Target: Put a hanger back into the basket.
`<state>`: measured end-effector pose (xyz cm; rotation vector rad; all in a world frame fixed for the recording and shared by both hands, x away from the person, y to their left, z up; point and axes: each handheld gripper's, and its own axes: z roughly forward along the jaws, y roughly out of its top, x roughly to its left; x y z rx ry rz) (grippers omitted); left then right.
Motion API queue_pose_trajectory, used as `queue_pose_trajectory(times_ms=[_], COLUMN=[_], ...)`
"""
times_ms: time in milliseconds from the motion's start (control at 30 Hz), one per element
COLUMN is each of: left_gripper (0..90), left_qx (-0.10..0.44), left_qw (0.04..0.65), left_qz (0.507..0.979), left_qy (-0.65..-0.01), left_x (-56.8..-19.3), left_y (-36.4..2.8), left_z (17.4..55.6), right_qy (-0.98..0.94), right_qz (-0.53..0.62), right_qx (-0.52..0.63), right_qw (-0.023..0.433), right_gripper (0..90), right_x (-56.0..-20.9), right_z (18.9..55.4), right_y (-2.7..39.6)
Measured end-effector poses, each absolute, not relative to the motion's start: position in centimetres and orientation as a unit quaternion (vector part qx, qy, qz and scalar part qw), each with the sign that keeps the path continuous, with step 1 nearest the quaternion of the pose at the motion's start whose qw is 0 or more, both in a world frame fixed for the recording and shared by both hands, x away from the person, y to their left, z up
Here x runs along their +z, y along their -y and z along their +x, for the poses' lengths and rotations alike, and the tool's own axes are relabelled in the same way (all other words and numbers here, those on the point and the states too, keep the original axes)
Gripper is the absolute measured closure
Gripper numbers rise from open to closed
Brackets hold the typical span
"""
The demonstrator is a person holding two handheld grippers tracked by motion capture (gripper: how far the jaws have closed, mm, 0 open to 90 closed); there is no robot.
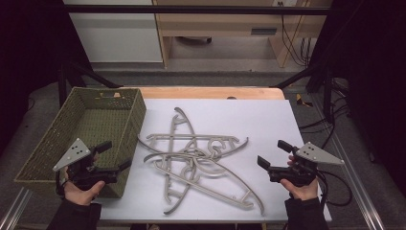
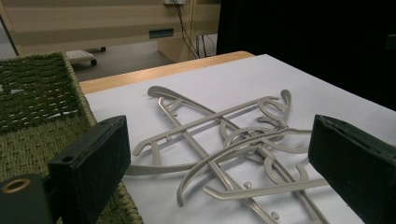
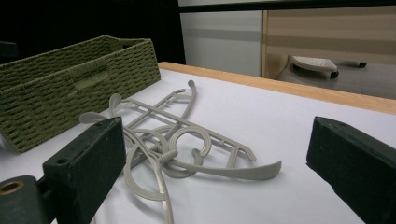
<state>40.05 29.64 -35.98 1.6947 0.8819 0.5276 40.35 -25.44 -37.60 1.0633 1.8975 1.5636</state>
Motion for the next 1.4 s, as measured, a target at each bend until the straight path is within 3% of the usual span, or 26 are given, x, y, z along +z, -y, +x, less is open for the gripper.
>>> queue_pose_trajectory(times_ms=[433, 933, 1233, 1400], left_gripper=[6.3, 6.9, 7.0, 7.1], left_qx=[0.224, 0.227, 0.228, 0.230], left_qw=[0.544, 0.542, 0.539, 0.542], left_qz=[0.717, 0.721, 0.723, 0.721], left_qy=[-0.374, -0.369, -0.369, -0.367], left_x=[-36.0, -35.8, -35.9, -35.7], left_y=[-30.4, -30.4, -30.3, -30.3], left_z=[40.0, 40.0, 40.0, 39.9], right_qy=[-0.717, -0.806, -0.836, -0.850], right_qz=[0.395, 0.379, 0.374, 0.370], right_qx=[0.534, 0.432, 0.379, 0.355], right_qw=[0.213, 0.140, 0.131, 0.120], right_gripper=[8.4, 18.8, 21.3, 27.0], right_x=[-37.7, -41.2, -43.1, -44.1], right_z=[40.8, 43.1, 44.2, 44.8], right_y=[24.1, 18.8, 17.4, 16.8])
